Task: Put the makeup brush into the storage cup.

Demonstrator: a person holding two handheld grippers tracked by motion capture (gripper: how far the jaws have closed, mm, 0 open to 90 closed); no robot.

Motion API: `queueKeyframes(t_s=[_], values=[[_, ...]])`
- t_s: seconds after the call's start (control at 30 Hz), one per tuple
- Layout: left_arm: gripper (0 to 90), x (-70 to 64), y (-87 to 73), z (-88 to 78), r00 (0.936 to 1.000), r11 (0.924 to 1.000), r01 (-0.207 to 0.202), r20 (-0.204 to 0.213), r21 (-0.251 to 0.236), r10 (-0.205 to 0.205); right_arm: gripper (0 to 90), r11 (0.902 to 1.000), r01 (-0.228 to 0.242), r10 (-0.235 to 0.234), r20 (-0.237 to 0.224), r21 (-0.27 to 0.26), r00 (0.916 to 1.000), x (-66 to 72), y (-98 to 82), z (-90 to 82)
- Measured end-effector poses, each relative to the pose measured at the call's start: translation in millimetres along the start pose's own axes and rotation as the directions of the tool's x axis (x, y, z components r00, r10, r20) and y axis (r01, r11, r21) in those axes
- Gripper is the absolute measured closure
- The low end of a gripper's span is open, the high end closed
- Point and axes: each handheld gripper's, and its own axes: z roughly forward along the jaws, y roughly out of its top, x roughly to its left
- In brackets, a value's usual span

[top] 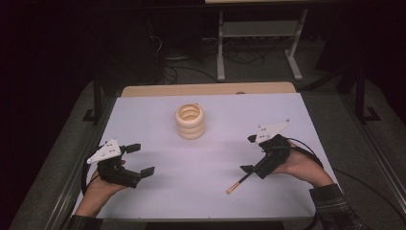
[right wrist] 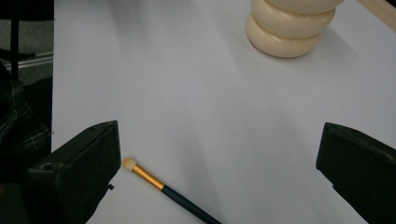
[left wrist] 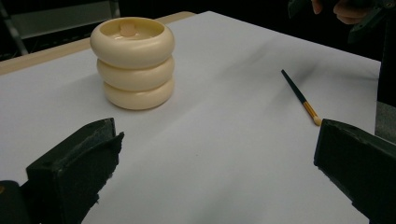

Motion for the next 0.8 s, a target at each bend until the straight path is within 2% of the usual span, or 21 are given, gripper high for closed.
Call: queueKeyframes(t_s=[0.2, 0.5, 0.67, 0.8], values=[[0.0, 0.1, 0.0, -0.1, 1.0000, 1.0000, 0.003, -0.001, -0.001, -0.003, 0.0, 0.9978, 0.016, -0.015, -0.025, 0.064, 0.9996, 1.2, 1.7, 3.5], [0.0, 0.3, -0.2, 0.1, 1.0000, 1.0000, 0.003, 0.000, 0.001, -0.003, 0.0, 0.9923, 0.040, -0.034, -0.049, 0.118, 0.9982, 2.6, 3.7, 8.9], [0.0, 0.5, -0.3, -0.1, 1.0000, 1.0000, 0.005, 0.000, -0.003, -0.005, 0.0, 0.9860, 0.060, -0.051, -0.060, 0.156, 0.9969, 2.7, 4.6, 11.6], [0.0, 0.6, -0.4, 0.0, 1.0000, 1.0000, 0.004, 0.001, -0.001, -0.004, 0.1, 0.9751, 0.085, -0.073, -0.065, 0.205, 0.9952, 3.1, 6.1, 15.3]])
